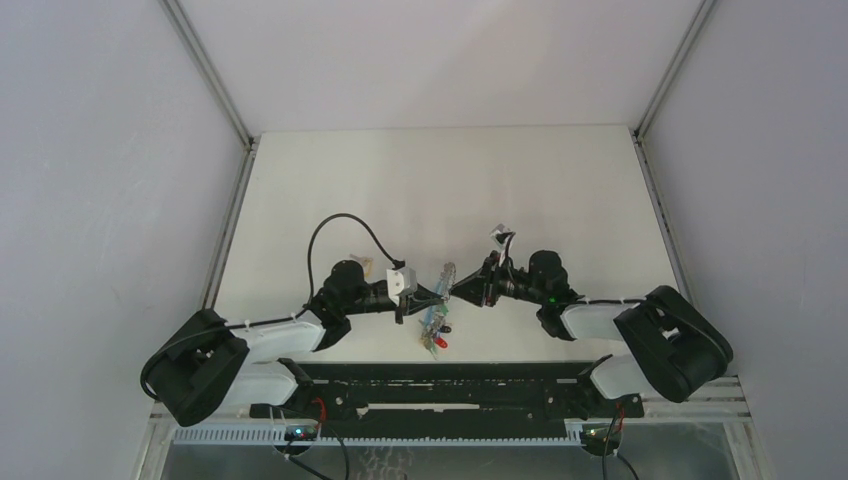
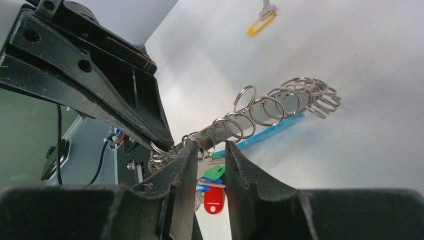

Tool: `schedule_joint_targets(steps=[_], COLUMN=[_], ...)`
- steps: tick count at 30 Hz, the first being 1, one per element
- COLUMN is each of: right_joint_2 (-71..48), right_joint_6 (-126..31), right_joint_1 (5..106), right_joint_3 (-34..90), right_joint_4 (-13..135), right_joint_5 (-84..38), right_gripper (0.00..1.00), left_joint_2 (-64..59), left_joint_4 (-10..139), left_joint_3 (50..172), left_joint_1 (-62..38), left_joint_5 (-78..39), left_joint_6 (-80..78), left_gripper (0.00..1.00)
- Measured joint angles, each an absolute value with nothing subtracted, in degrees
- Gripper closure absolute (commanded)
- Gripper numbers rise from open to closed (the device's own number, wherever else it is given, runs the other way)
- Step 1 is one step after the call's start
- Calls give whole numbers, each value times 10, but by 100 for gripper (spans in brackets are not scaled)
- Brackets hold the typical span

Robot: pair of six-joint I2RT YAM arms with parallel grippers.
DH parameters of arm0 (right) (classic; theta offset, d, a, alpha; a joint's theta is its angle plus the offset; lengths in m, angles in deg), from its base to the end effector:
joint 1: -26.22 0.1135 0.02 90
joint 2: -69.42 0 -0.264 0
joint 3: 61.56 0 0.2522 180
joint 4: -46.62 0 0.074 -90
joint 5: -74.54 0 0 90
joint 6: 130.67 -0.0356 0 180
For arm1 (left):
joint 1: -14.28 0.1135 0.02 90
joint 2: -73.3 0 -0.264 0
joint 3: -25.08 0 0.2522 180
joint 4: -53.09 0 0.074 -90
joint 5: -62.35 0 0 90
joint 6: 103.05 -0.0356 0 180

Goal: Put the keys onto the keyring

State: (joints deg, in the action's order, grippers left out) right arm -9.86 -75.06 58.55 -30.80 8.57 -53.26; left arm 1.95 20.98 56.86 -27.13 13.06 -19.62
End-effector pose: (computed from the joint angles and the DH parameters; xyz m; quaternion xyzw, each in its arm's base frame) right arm 0.1897 0.1459 0.1654 -0.1941 0.7308 0.5407 0.3685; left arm 0.1572 -0.1696 0.1899 0.4961 0.5505 -0.4346 0.5118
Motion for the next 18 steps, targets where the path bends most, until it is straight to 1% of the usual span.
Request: schedule_joint_targets(steps=[7, 14, 17, 18], right_joint_2=[-120, -143, -160, -167], right_joint_6=[-758, -767, -774, -778], right_joint_1=[591, 597, 599, 599], right_joint_3=[-307, -294, -288, -287], right_joint_4=[77, 59, 40, 32], right_joint_5=[-542, -564, -578, -583], right_gripper=[73, 75, 79, 83], left_joint_2=[19, 17, 13, 12], left_joint_4=[210, 209, 206, 206], left_joint_3=[569, 569, 569, 569], left_joint_1=[-271, -271, -271, -271], left_joint_5=[131, 131, 131, 131], left_joint_6=[-196, -195, -193, -192], left_gripper=[100, 100, 100, 100])
